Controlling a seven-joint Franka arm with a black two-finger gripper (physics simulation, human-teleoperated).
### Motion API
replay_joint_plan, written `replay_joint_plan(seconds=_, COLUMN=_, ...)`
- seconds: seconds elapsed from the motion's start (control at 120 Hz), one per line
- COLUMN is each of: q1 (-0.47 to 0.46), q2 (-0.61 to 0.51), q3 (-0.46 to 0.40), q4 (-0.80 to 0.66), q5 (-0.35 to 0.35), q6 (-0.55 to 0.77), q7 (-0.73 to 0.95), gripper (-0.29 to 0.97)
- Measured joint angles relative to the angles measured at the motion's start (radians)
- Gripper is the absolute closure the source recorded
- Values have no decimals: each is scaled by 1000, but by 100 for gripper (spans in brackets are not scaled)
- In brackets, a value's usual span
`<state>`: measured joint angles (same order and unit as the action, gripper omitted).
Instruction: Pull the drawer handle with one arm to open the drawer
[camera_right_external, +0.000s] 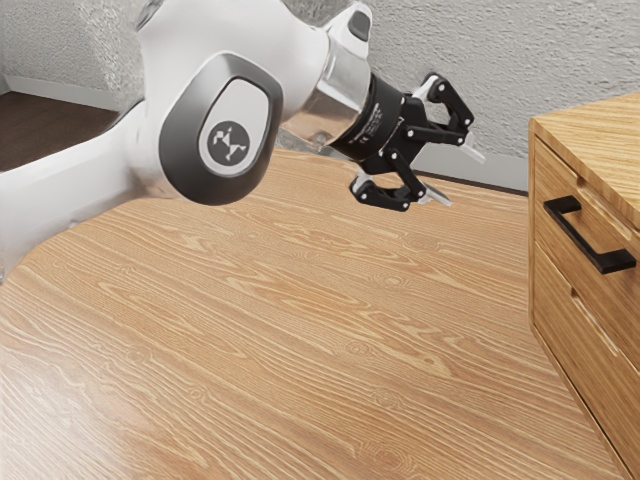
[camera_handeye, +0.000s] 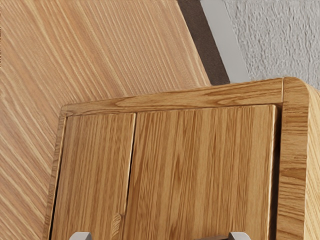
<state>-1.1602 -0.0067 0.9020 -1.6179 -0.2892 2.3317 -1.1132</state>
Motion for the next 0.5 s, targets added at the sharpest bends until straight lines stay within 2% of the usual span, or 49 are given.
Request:
replay_joint_plan(seconds=0.317, q1=15, q2=24, q3=-15, q4=1, q5=-47, q6=39, q7=-1, gripper=39)
replay_joint_plan(seconds=0.5, q1=-6, q2=46, q3=-27, q4=8, q5=-71, q6=28, q7=-1, gripper=41)
